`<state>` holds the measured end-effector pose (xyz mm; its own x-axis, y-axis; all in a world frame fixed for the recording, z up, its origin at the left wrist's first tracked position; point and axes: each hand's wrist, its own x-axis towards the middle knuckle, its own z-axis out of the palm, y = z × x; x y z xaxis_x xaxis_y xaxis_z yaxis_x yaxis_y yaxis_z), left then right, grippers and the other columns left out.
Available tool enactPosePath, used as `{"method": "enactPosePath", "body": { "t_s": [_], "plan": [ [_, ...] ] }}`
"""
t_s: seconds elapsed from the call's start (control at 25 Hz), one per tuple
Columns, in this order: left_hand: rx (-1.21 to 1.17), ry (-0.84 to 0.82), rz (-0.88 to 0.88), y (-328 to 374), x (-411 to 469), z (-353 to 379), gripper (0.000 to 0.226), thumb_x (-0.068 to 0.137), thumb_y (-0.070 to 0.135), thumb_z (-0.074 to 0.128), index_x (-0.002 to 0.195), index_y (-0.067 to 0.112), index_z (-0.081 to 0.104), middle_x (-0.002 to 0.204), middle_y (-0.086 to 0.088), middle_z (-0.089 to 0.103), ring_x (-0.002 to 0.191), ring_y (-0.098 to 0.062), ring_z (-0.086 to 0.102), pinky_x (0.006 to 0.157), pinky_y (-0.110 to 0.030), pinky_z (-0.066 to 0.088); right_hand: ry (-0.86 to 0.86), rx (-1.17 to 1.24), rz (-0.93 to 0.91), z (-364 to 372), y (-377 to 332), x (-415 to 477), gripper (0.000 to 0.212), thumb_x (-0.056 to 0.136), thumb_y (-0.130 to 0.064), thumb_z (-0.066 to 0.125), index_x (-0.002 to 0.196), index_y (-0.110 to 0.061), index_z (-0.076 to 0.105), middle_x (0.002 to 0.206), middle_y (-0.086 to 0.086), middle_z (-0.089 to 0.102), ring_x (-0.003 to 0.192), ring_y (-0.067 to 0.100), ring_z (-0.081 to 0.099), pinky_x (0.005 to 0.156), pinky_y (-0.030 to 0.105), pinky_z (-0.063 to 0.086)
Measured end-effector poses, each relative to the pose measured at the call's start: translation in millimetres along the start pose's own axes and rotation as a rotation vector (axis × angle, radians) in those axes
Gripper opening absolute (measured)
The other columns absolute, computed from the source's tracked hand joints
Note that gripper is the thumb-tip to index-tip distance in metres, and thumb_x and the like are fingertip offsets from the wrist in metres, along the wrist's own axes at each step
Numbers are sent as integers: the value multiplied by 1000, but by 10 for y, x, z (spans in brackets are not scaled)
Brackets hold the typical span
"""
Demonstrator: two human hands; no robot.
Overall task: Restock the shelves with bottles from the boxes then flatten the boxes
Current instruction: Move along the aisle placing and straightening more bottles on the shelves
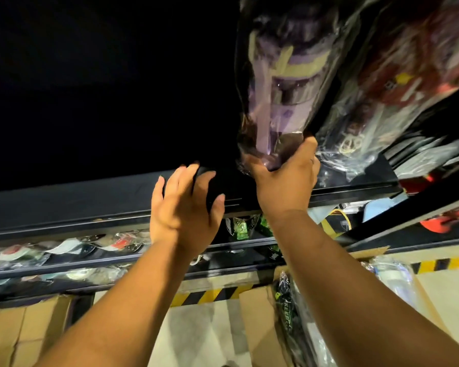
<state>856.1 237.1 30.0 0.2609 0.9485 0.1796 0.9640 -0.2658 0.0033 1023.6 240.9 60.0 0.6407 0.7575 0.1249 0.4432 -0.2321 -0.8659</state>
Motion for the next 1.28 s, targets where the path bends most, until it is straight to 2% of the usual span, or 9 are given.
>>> {"method": "enactPosePath", "body": {
  "t_s": [0.16,0.28,0.44,0.56,0.72,0.84,1.0,1.2,1.28],
  "plan": [
    [-33,37,8,-11,10,13,61,96,55,20,142,25,48,145,2,49,142,-20,41,118,-53,28,29,-88,23,52,23,48,77,74,-39,81,129,-4,39,127,13,55,124,32,42,106,53,34],
    [-29,12,11,-6,-4,11,62,96,56,18,142,25,46,146,1,48,143,-22,39,119,-52,25,23,-87,27,42,9,59,85,73,-41,82,135,-5,37,138,12,49,132,32,37,110,51,32],
    [-19,-10,25,-19,49,-63,64,96,56,18,142,23,47,149,-5,46,143,-27,38,119,-53,25,-92,34,18,-161,10,-132,111,79,-43,78,156,-10,5,161,10,17,149,22,11,121,33,18],
    [-86,81,41,14,-109,-52,63,98,53,27,143,16,50,153,-12,43,144,-33,37,118,-55,19,-112,-60,-171,-406,278,-553,95,91,-44,65,157,-16,4,164,6,9,151,18,3,123,39,13],
    [-185,125,34,440,-705,94,67,96,50,41,151,11,36,162,-20,22,151,-39,18,118,-60,12,-208,-280,-248,-794,1124,-1207,78,93,-46,55,155,-16,19,162,10,18,150,25,14,121,47,20],
    [-218,32,92,867,-1168,283,71,91,49,43,151,11,35,164,-18,19,152,-37,16,118,-59,10,-304,-405,-114,-1118,1832,-1572,73,92,-52,46,152,-17,24,159,13,28,146,27,24,114,48,29],
    [-211,-301,238,1505,-1814,780,76,88,54,39,154,19,26,167,-11,13,153,-34,15,122,-56,9,-331,-658,72,-1616,2751,-1783,73,90,-57,41,149,-16,26,152,19,37,139,38,37,111,56,34],
    [-206,-482,350,2249,-2163,1233,78,83,53,45,150,13,39,161,-15,30,148,-37,28,115,-46,12,-374,-807,303,-2176,3575,-1466,84,89,-54,56,154,-16,21,159,20,21,145,41,23,116,52,24],
    [-250,-535,361,2497,-2250,1397,79,88,60,33,151,12,37,161,-17,29,146,-40,31,113,-44,13,-364,-875,296,-2367,3920,-1245,88,85,-59,56,154,-14,23,159,22,22,142,45,26,114,52,26]
  ]
}}
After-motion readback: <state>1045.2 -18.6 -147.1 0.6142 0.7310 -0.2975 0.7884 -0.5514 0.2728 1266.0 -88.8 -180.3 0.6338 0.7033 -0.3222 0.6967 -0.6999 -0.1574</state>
